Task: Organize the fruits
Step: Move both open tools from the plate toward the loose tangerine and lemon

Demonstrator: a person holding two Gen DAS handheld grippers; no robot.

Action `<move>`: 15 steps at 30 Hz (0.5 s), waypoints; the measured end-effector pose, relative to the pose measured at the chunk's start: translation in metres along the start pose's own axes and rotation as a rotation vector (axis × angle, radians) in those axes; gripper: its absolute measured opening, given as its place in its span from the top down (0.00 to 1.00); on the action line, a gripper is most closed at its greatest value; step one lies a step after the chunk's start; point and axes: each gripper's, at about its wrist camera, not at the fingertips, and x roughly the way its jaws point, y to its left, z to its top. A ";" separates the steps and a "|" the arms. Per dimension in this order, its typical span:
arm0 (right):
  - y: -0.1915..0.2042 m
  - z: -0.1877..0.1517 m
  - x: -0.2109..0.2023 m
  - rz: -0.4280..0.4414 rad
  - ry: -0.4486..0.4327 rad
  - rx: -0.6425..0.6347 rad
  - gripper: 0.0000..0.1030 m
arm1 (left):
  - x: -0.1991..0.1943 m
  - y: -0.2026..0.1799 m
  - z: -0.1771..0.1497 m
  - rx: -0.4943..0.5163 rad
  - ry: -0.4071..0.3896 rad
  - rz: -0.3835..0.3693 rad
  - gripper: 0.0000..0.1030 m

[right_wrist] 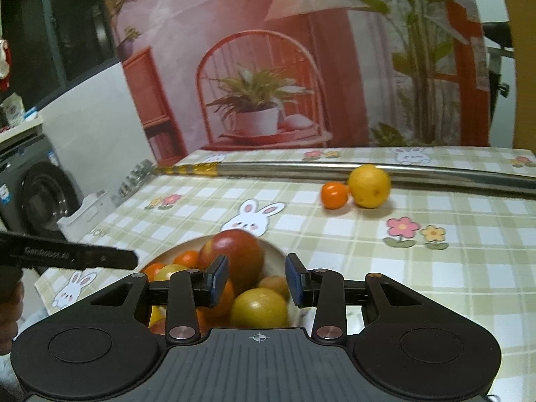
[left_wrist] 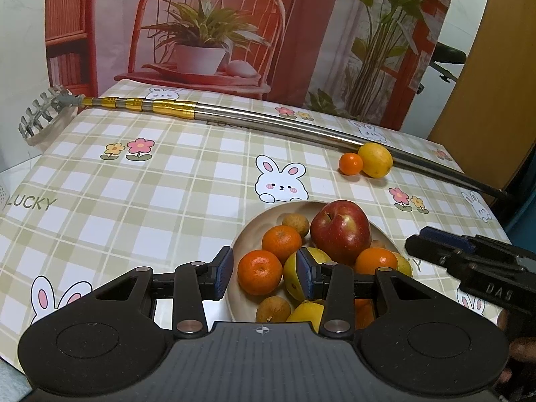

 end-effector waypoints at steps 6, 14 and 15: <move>-0.021 0.015 -0.015 -0.054 -0.057 0.012 0.66 | -0.002 0.003 0.004 -0.020 -0.017 -0.008 0.58; -0.045 0.040 -0.025 -0.116 -0.125 -0.008 0.66 | -0.010 0.006 0.029 -0.024 -0.076 -0.022 0.58; -0.048 0.042 -0.026 -0.120 -0.132 -0.006 0.66 | -0.011 0.005 0.034 -0.017 -0.085 -0.020 0.58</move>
